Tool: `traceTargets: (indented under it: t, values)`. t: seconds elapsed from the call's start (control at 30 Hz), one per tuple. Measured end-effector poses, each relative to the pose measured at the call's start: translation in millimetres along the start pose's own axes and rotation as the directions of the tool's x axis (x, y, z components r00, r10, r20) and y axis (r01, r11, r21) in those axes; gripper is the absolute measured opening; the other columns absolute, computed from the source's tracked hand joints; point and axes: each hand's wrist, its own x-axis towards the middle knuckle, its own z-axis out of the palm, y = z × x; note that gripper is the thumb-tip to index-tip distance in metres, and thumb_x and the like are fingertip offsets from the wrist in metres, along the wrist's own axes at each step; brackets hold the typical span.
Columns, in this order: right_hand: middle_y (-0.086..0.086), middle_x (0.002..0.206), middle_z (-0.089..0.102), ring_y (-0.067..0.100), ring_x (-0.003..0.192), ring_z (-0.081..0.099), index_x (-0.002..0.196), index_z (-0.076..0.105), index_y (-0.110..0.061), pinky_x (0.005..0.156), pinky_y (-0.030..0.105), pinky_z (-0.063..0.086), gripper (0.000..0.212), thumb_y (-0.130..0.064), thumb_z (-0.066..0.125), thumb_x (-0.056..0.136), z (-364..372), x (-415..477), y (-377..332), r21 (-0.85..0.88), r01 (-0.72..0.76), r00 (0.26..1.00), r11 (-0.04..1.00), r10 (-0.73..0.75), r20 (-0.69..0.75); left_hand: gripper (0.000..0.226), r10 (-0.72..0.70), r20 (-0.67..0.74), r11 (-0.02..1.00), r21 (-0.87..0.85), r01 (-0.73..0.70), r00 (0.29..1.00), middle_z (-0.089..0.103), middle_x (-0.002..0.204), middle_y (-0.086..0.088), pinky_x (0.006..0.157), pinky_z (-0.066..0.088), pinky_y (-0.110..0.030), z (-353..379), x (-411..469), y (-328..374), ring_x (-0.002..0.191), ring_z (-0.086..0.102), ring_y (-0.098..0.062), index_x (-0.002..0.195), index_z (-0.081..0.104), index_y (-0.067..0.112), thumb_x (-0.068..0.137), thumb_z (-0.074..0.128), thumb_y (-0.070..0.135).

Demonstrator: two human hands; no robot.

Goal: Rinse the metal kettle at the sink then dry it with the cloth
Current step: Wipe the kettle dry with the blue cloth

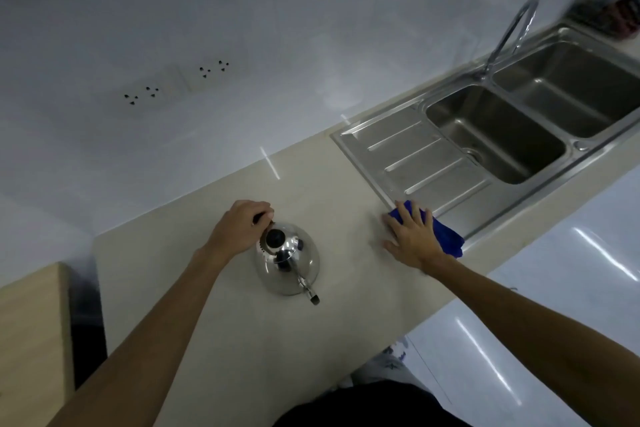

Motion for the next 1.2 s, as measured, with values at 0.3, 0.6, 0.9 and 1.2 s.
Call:
traceTargets:
  t: [0.3, 0.6, 0.9, 1.2]
  values:
    - [-0.001, 0.129, 0.055, 0.017, 0.114, 0.048, 0.134, 0.059, -0.034, 0.097, 0.034, 0.040, 0.070, -0.077, 0.056, 0.079, 21, -43, -125, 0.370, 0.460, 0.884, 0.807, -0.457, -0.104, 0.057, 0.045, -0.003, 0.998, -0.044, -0.045, 0.999, 0.070, 0.089, -0.006, 0.088, 0.051, -0.048, -1, -6, 2, 0.087, 0.060, -0.024, 0.096, 0.069, 0.007, 0.094, 0.032, 0.050]
    - [-0.006, 0.097, 0.067, 0.013, 0.086, 0.058, 0.098, 0.077, -0.026, 0.077, 0.032, 0.049, 0.030, -0.051, 0.065, 0.087, 37, -44, -164, 0.470, 0.419, 0.899, 0.777, -0.281, -0.336, 0.048, 0.025, -0.075, 0.999, -0.034, -0.028, 0.997, 0.071, 0.091, 0.003, 0.086, 0.053, -0.047, 6, -13, -10, 0.087, 0.062, -0.019, 0.097, 0.071, 0.017, 0.095, 0.034, 0.047]
    - [-0.007, 0.096, 0.069, 0.005, 0.081, 0.066, 0.096, 0.077, -0.026, 0.077, 0.017, 0.052, 0.013, -0.034, 0.072, 0.087, 18, -15, -139, 0.707, 0.234, 0.969, 0.668, -0.105, -0.222, 0.027, -0.141, -0.141, 0.990, -0.007, 0.141, 0.980, 0.072, 0.097, 0.005, 0.089, 0.051, -0.041, 15, -67, -52, 0.096, 0.061, -0.022, 0.100, 0.074, 0.025, 0.099, 0.050, 0.036]
    - [-0.001, 0.093, 0.073, -0.002, 0.079, 0.070, 0.105, 0.067, -0.012, 0.078, 0.018, 0.056, 0.012, -0.020, 0.061, 0.098, 10, 26, -166, 0.843, 0.077, 0.996, 0.533, -0.082, -0.039, 0.023, -0.430, -0.060, 0.800, -0.487, 0.349, 0.901, 0.067, 0.069, -0.001, 0.044, 0.044, -0.021, 40, -162, -18, 0.044, 0.053, -0.001, 0.087, 0.061, 0.013, 0.098, 0.062, 0.034]
